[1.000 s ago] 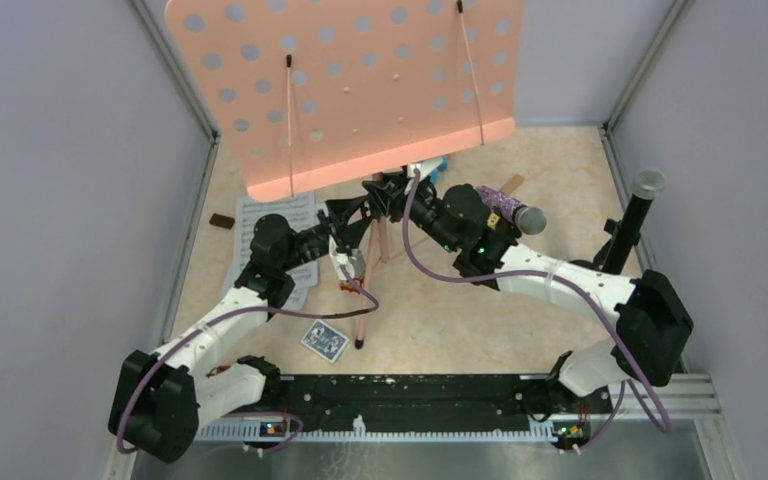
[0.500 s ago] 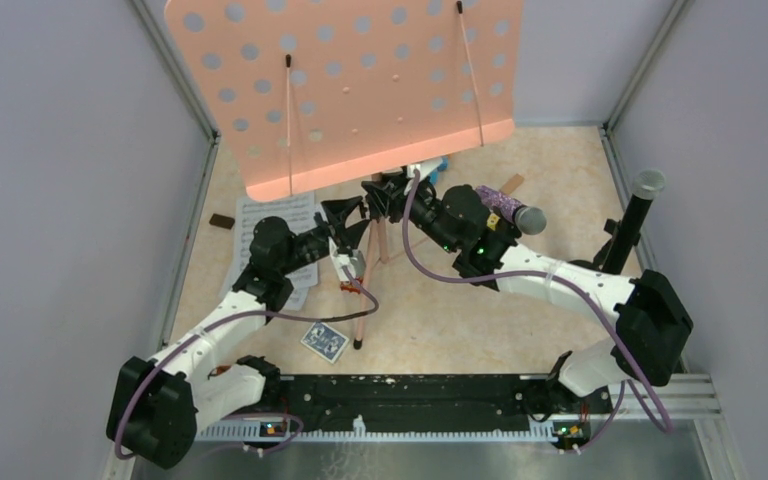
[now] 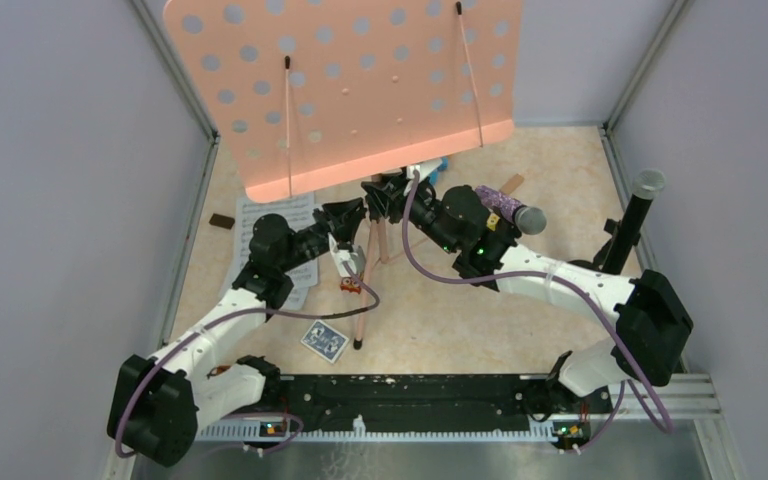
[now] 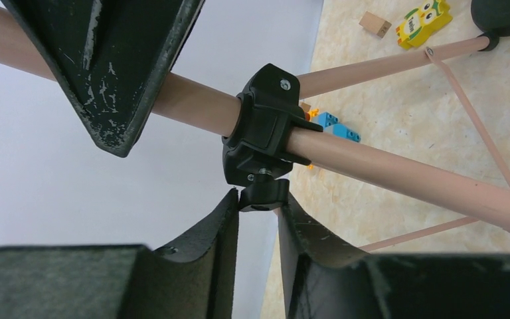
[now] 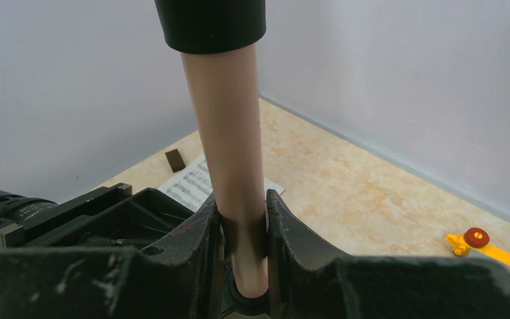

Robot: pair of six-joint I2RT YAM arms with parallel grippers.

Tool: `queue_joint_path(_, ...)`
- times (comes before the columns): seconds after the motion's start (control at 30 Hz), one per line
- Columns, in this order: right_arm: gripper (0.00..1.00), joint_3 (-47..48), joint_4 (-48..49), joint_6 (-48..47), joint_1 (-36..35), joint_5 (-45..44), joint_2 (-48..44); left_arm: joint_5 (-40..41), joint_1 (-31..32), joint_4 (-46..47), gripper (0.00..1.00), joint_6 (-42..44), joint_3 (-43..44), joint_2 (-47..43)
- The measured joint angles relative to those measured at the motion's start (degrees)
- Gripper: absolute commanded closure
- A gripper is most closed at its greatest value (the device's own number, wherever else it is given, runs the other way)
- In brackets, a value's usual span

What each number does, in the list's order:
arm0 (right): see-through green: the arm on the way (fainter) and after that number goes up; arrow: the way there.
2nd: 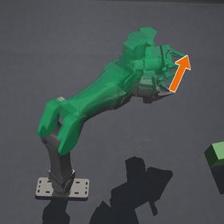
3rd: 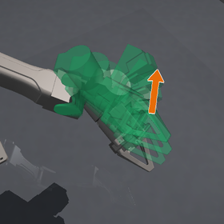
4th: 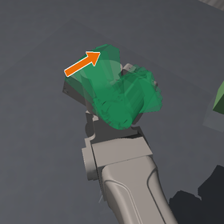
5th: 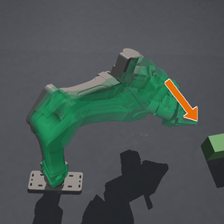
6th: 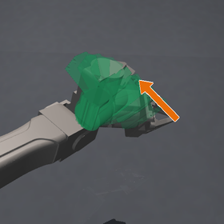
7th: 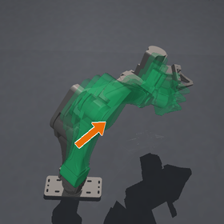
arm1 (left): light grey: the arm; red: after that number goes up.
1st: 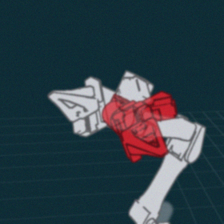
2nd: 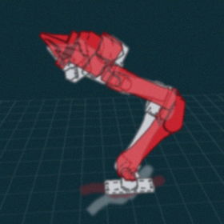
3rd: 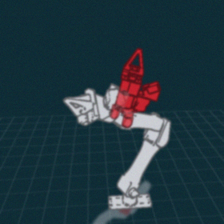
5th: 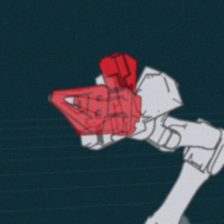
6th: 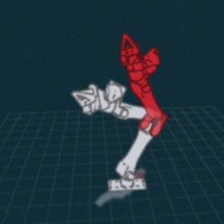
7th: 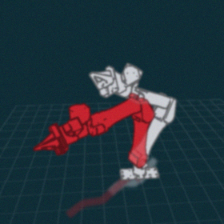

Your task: Pack up the instrument practice props

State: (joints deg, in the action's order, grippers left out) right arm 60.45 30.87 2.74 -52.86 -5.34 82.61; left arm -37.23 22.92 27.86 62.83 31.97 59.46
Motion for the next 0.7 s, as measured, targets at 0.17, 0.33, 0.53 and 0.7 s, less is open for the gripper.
queue_joint_path(0.17,1.0,0.0,0.0,0.0,0.0,-0.2,0.0,-0.7,-0.3,-0.7,0.92,-1.4,0.9,0.7)
queue_joint_path(0.33,1.0,0.0,-0.1,0.0,0.0,-0.2,0.0,-1.3,-0.5,-0.9,1.0,-4.3,1.1,0.7)
queue_joint_path(0.53,1.0,0.0,-0.1,0.0,0.0,-0.2,-0.1,-1.0,-0.7,-1.3,1.0,-12.7,1.7,0.7)
queue_joint_path(0.7,1.0,-0.2,-0.2,-0.2,-0.1,-0.1,-0.2,-0.7,-0.9,-1.8,1.0,-27.7,2.0,0.0)
